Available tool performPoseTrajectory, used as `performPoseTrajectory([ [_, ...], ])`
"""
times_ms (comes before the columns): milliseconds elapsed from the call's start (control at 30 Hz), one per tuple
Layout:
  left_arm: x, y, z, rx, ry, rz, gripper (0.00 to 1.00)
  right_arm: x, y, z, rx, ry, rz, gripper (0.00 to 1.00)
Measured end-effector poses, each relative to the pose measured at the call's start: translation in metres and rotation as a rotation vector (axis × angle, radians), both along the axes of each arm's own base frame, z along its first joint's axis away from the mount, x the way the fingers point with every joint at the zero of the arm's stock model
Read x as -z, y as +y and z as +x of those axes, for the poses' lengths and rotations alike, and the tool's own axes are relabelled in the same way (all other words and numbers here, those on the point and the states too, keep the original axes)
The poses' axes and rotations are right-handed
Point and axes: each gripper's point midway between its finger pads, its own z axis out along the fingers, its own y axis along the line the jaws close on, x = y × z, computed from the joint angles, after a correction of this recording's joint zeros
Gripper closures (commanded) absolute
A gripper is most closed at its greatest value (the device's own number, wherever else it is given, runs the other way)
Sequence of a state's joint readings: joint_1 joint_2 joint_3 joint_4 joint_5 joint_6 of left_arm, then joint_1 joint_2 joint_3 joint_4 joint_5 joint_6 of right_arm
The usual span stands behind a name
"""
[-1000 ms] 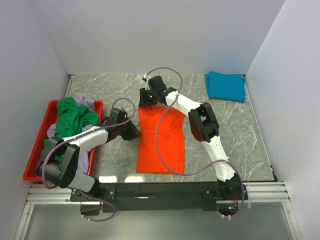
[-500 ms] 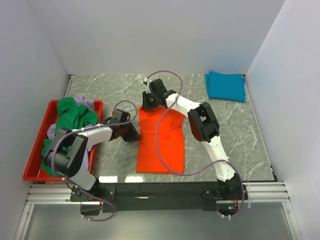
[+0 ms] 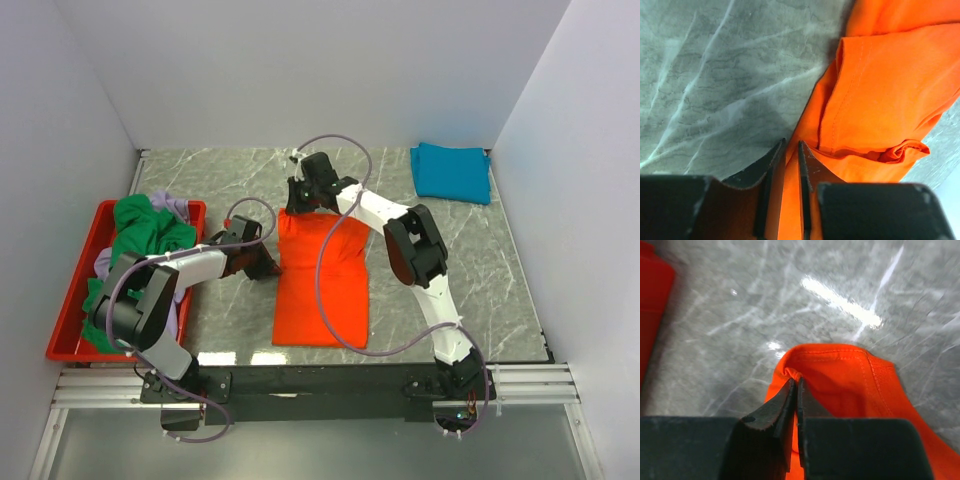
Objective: Fold and stack the t-shirts
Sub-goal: Fold the tshirt
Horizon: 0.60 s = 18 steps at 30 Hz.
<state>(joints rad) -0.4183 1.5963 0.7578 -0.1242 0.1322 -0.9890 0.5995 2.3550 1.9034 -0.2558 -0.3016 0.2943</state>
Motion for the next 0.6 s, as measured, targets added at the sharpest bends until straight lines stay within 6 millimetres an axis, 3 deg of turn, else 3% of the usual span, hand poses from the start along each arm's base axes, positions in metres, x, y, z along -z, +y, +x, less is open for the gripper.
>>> performPoseTrajectory([
  [133, 0.0, 0.001, 0.001, -0.004, -0.002, 0.005, 0.79, -0.028, -0.001, 0.004, 0.011, -0.044, 0.02, 0.92],
  [233, 0.001, 0.001, 0.001, -0.005, -0.002, 0.007, 0.8, -0.038, -0.005, 0.005, 0.026, -0.061, 0.019, 0.93],
  [600, 0.001, 0.002, 0.001, -0.008, -0.004, 0.011, 0.79, -0.004, -0.037, 0.001, 0.121, -0.019, -0.129, 0.94],
])
